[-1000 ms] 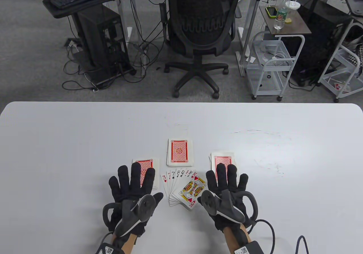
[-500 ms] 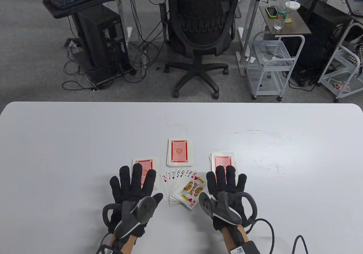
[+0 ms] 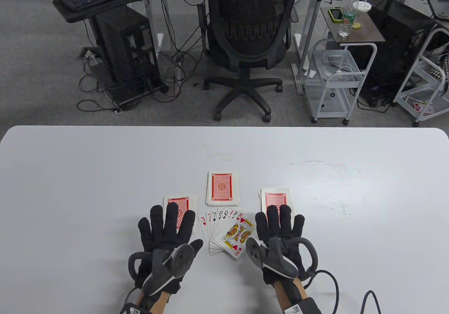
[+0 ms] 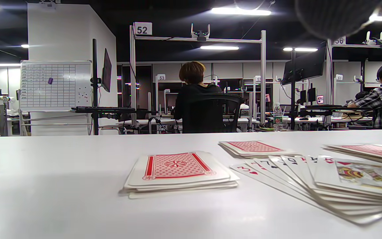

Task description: Four-player card dealing with fan arrangement

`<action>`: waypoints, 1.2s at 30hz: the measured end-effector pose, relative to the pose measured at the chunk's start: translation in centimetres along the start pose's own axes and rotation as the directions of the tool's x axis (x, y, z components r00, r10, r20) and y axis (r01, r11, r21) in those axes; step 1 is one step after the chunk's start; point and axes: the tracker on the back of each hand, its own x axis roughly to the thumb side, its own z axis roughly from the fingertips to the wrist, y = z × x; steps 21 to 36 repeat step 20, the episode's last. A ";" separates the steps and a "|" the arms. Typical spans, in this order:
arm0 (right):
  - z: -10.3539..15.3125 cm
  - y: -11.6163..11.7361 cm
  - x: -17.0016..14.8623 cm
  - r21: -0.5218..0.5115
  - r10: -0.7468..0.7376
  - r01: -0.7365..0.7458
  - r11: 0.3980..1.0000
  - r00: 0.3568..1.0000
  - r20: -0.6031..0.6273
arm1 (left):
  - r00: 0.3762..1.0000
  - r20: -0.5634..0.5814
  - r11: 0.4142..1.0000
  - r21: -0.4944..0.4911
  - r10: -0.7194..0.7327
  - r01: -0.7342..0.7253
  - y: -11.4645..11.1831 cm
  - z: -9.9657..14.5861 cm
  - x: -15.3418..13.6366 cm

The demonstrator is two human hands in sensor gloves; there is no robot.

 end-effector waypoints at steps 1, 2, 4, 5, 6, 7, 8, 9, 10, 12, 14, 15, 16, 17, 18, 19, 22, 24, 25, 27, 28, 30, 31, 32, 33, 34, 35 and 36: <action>0.0 0.0 0.0 -0.001 -0.002 0.002 1.000 1.000 0.000 | 1.000 -0.001 1.000 -0.002 0.001 -0.001 0.0 0.0 0.0; 0.0 0.0 0.0 -0.002 -0.002 0.002 1.000 1.000 0.000 | 1.000 0.000 1.000 -0.002 0.001 -0.001 0.0 0.0 0.0; 0.0 0.0 0.0 -0.004 0.000 0.000 1.000 1.000 -0.002 | 1.000 0.001 1.000 -0.003 -0.001 0.001 0.1 0.0 0.1; 0.0 0.0 0.0 -0.004 0.000 0.000 1.000 1.000 -0.001 | 1.000 0.001 1.000 -0.002 -0.002 0.002 0.1 0.0 0.1; 0.0 0.0 0.0 -0.006 -0.002 0.002 1.000 1.000 -0.001 | 1.000 0.001 1.000 -0.001 -0.002 0.002 0.1 0.0 0.1; 0.0 0.0 0.0 -0.008 -0.002 0.002 1.000 1.000 -0.001 | 1.000 0.001 1.000 0.000 -0.002 0.002 0.1 0.0 0.1; 0.0 0.1 0.1 -0.009 -0.002 0.002 1.000 1.000 0.000 | 1.000 0.001 1.000 0.001 -0.003 0.003 0.1 0.0 0.1; 0.0 0.1 0.1 -0.009 -0.001 0.001 1.000 1.000 0.001 | 1.000 0.001 1.000 0.001 -0.001 0.001 0.1 0.0 0.1; 0.0 0.1 0.1 -0.009 0.000 0.000 1.000 1.000 0.001 | 1.000 0.000 1.000 0.001 -0.001 0.001 0.1 0.0 0.1; 0.0 0.1 0.1 -0.008 0.002 -0.002 1.000 1.000 0.001 | 1.000 0.000 1.000 0.002 -0.002 0.002 0.1 0.1 0.1; 0.0 0.1 0.1 -0.009 0.002 -0.002 1.000 1.000 0.001 | 1.000 0.001 1.000 0.002 -0.001 0.001 0.1 0.1 0.1; 0.0 0.1 0.1 -0.009 0.003 -0.003 1.000 1.000 0.000 | 1.000 0.001 1.000 0.002 -0.002 0.002 0.1 0.1 0.1; 0.0 0.1 0.1 -0.008 0.003 -0.003 1.000 1.000 0.000 | 1.000 0.001 1.000 0.002 -0.003 0.003 0.1 0.1 0.1; 0.0 0.1 0.2 -0.008 0.003 -0.003 1.000 1.000 -0.001 | 1.000 0.002 1.000 0.001 -0.002 0.002 0.1 0.1 0.1; 0.0 0.1 0.2 -0.009 0.004 -0.004 1.000 1.000 -0.001 | 1.000 0.002 1.000 0.000 -0.002 0.002 0.1 0.1 0.1; 0.0 0.0 0.2 -0.010 0.004 -0.004 1.000 1.000 0.000 | 1.000 0.002 1.000 -0.002 -0.001 0.001 0.1 0.1 0.1; 0.1 0.0 0.2 -0.012 0.005 -0.005 1.000 1.000 0.001 | 1.000 0.003 1.000 -0.004 0.001 -0.001 0.1 0.1 0.1; 0.1 0.0 0.2 -0.012 0.005 -0.005 1.000 1.000 0.001 | 1.000 0.003 1.000 -0.004 0.001 -0.001 0.1 0.1 0.1; 0.1 0.0 0.2 -0.012 0.005 -0.005 1.000 1.000 0.001 | 1.000 0.003 1.000 -0.004 0.001 -0.001 0.1 0.1 0.1; 0.1 0.0 0.2 -0.012 0.005 -0.005 1.000 1.000 0.001 | 1.000 0.003 1.000 -0.004 0.001 -0.001 0.1 0.1 0.1; 0.1 0.0 0.2 -0.012 0.005 -0.005 1.000 1.000 0.001 | 1.000 0.003 1.000 -0.004 0.001 -0.001 0.1 0.1 0.1; 0.1 0.0 0.2 -0.012 0.005 -0.005 1.000 1.000 0.001 | 1.000 0.003 1.000 -0.004 0.001 -0.001 0.1 0.1 0.1; 0.1 0.0 0.2 -0.012 0.005 -0.005 1.000 1.000 0.001 | 1.000 0.003 1.000 -0.004 0.001 -0.001 0.1 0.1 0.1; 0.1 0.0 0.2 -0.012 0.005 -0.005 1.000 1.000 0.001 | 1.000 0.003 1.000 -0.004 0.001 -0.001 0.1 0.1 0.1; 0.1 0.0 0.2 -0.012 0.005 -0.005 1.000 1.000 0.001 | 1.000 0.003 1.000 -0.004 0.001 -0.001 0.1 0.1 0.1; 0.1 0.0 0.2 -0.012 0.005 -0.005 1.000 1.000 0.001 | 1.000 0.003 1.000 -0.004 0.001 -0.001 0.1 0.1 0.1; 0.1 0.0 0.2 -0.012 0.005 -0.005 1.000 1.000 0.001 | 1.000 0.003 1.000 -0.004 0.001 -0.001 0.1 0.1 0.1; 0.1 0.0 0.2 -0.012 0.005 -0.005 1.000 1.000 0.001 | 1.000 0.003 1.000 -0.004 0.001 -0.001 0.1 0.1 0.1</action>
